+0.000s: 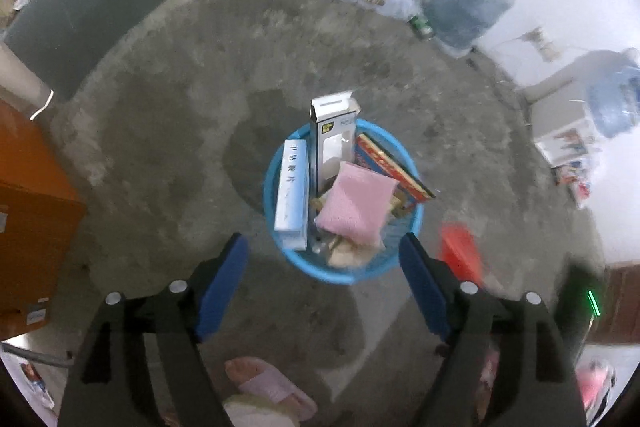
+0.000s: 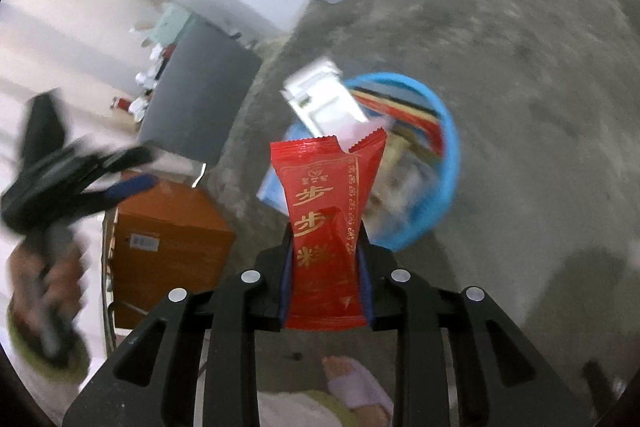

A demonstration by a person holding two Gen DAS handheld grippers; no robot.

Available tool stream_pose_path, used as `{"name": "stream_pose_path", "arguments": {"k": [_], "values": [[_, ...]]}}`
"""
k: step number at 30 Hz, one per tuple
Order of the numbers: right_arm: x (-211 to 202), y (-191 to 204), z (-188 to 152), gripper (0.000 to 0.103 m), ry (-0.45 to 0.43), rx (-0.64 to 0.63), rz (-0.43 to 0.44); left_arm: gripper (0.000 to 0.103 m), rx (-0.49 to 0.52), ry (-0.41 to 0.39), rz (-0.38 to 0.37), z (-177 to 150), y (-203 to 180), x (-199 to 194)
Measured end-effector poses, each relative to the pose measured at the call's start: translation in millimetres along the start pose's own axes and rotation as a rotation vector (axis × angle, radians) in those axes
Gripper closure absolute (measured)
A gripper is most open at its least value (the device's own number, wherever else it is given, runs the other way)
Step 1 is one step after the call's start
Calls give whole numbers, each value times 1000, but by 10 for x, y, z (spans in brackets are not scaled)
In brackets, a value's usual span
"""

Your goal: Collect trash

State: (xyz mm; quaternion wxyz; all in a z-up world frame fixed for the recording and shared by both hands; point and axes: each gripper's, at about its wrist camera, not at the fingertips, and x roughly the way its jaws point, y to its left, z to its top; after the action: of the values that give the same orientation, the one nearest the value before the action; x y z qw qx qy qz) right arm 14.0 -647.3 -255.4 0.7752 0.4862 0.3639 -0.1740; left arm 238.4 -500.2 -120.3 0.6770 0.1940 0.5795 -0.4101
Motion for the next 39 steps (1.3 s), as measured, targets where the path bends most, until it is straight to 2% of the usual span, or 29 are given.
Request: {"name": "stream_pose_path", "arguments": {"k": [2, 3, 4, 6, 9, 10, 12, 13, 16, 20, 22, 24, 25, 27, 29, 32, 35, 39], "values": [[221, 150, 168, 72, 10, -34, -20, 23, -29, -52, -18, -246, 134, -432], [327, 197, 234, 63, 19, -44, -33, 20, -48, -81, -31, -404, 213, -657], [479, 241, 315, 58, 33, -48, -61, 19, -59, -95, -35, -509, 262, -796], [750, 248, 426, 40, 68, -47, -87, 19, -83, -137, -27, -809, 378, -1131], [1076, 203, 475, 39, 150, -8, -130, 14, -110, -238, 9, -1304, 478, -1568], [1080, 201, 466, 39, 153, 3, -112, 13, -115, -276, 34, -1481, 501, -1688], [962, 238, 435, 30, 125, 4, -89, 11, -133, -333, 72, -1759, 541, -1844], [877, 265, 420, 29, 102, 3, -84, 11, -149, -348, 78, -1857, 571, -1877], [587, 333, 370, 29, 52, -7, -71, 11, -204, -391, 91, -2255, 639, -1964], [125, 494, 244, 29, -14, -58, -92, 11, -223, -472, 117, -2620, 639, -2070], [-235, 677, 70, 29, -61, -139, -105, 11, -233, -521, 131, -2777, 629, -2167], [-538, 875, -145, 23, -103, -223, -123, 7, -248, -596, 159, -2983, 595, -2300], [-702, 993, -280, 21, -127, -270, -131, 5, -253, -640, 194, -3093, 573, -2373], [-981, 1218, -560, 12, -176, -361, -145, 5, -272, -708, 258, -3282, 548, -2501], [-1224, 1435, -857, 8, -229, -455, -176, 5, -291, -754, 307, -3433, 512, -2594], [-1499, 1754, -1359, 8, -304, -596, -220, 5, -308, -765, 308, -3631, 513, -2696], [-1666, 2042, -1824, 8, -337, -704, -219, 5, -377, -763, 366, -3717, 490, -2737], [-1756, 2289, -2167, 8, -392, -791, -270, 5, -454, -784, 422, -3858, 380, -2789]]}}
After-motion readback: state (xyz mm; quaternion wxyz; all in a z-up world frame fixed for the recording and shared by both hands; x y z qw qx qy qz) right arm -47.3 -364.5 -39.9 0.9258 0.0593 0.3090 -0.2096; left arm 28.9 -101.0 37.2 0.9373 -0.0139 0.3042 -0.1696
